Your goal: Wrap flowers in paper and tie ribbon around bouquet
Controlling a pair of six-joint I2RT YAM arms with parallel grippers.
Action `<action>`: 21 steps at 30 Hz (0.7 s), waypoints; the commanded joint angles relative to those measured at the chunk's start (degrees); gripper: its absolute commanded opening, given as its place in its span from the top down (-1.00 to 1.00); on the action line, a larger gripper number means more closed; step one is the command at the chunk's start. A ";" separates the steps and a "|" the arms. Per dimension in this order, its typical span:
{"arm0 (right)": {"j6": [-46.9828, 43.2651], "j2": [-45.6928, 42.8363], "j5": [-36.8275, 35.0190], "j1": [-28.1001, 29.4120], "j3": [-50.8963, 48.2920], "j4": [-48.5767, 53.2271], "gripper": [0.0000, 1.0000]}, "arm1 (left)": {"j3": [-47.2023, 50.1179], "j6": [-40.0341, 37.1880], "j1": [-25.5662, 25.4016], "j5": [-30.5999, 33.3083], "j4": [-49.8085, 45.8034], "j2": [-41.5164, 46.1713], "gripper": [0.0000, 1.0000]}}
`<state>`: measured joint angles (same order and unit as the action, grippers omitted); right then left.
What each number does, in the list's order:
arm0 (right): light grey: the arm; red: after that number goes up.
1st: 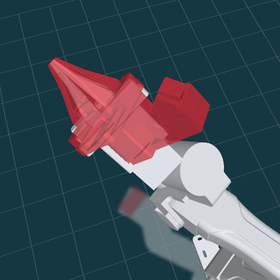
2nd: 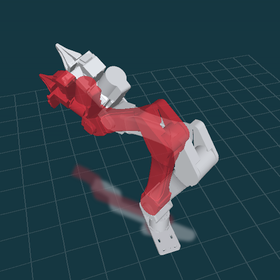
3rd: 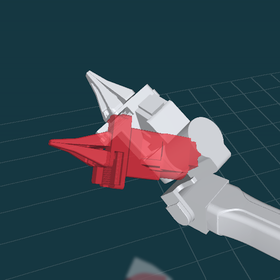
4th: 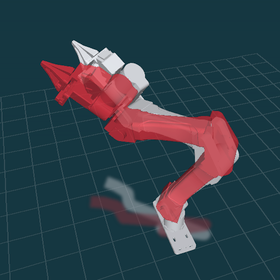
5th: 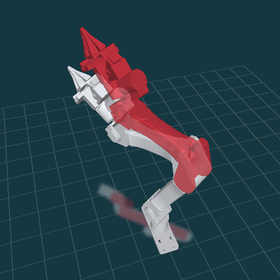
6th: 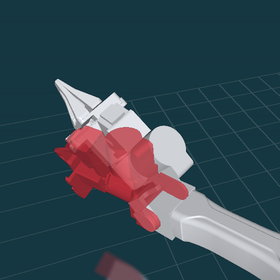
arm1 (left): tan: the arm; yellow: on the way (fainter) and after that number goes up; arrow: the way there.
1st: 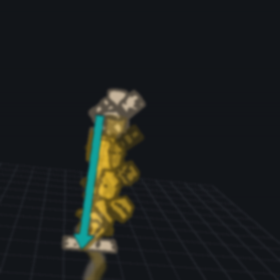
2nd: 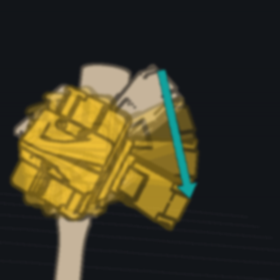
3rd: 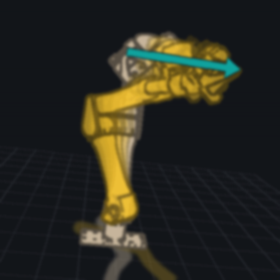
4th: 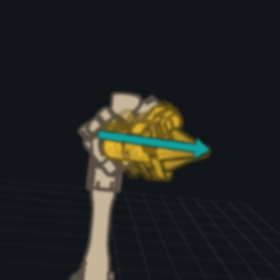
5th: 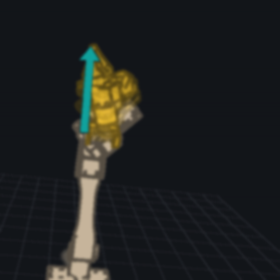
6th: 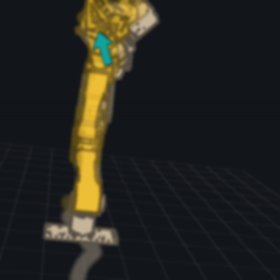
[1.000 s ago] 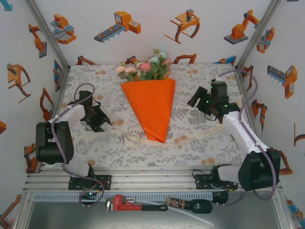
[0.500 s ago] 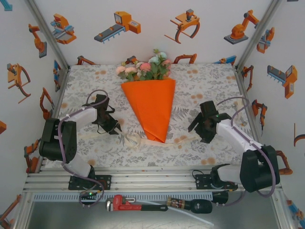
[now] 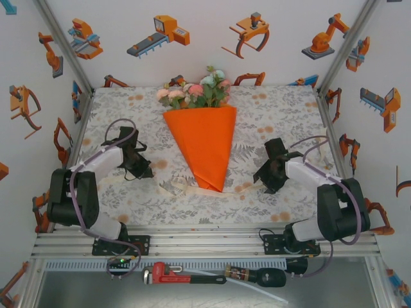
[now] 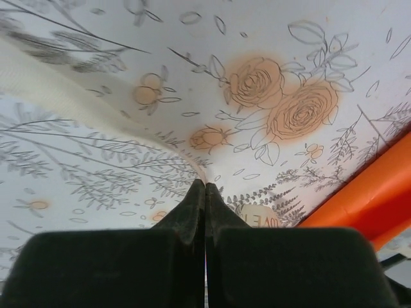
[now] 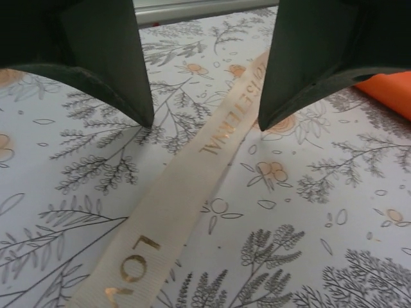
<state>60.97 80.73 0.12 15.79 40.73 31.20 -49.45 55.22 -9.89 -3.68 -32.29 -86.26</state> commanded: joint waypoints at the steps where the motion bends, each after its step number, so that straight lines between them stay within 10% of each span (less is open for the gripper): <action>1: 3.63 1.98 -5.51 0.62 -3.14 -2.55 0.36 | 1.49 -3.23 4.04 3.85 -4.98 4.26 1.00; 5: 2.49 1.08 -11.12 -1.12 -2.07 -2.59 1.00 | 1.95 -6.04 9.67 7.49 -7.48 7.30 1.00; 21: -9.63 -9.58 -22.34 -21.46 -0.54 1.46 1.00 | 6.39 -5.70 14.96 5.58 -4.91 6.30 0.87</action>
<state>54.92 70.32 -16.03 -4.21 36.56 32.51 -42.96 50.35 4.91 2.33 -37.71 -79.46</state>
